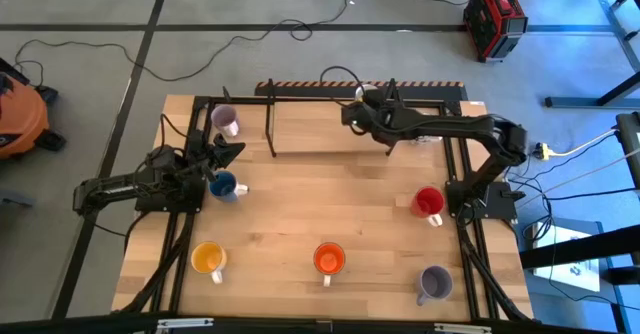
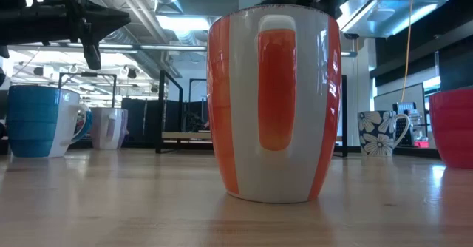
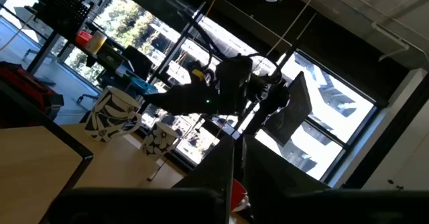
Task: Place coffee mugs
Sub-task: Put the left blue patterned mug on the shelf
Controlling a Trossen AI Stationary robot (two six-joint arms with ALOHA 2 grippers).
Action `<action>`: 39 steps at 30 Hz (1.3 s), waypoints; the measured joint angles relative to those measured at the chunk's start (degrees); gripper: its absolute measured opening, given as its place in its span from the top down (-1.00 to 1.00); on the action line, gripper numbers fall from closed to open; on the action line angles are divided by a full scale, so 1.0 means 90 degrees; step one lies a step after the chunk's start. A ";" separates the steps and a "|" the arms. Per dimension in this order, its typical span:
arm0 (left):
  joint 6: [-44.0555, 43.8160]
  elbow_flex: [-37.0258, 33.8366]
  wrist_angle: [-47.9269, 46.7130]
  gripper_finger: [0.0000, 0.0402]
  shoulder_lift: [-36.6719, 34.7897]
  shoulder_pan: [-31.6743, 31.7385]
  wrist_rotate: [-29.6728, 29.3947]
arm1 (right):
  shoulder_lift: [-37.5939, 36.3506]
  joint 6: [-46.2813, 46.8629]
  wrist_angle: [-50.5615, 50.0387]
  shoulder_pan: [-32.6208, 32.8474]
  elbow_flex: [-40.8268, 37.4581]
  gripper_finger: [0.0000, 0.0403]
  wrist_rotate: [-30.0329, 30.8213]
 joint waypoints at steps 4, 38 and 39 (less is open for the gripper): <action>0.0002 0.0000 -0.0122 0.86 0.0000 0.0002 0.0002 | -0.0183 -0.1325 0.0580 0.0000 -0.0002 0.18 -0.0604; 0.0010 -0.0002 -0.0232 0.86 -0.0002 0.0000 -0.0080 | 0.2150 -0.6980 -0.1988 -0.1137 0.3192 0.18 -0.2341; 0.0008 -0.0001 -0.0230 0.86 -0.0002 0.0000 -0.0097 | 0.2150 -0.7017 -0.2035 -0.1140 0.3188 0.18 -0.2335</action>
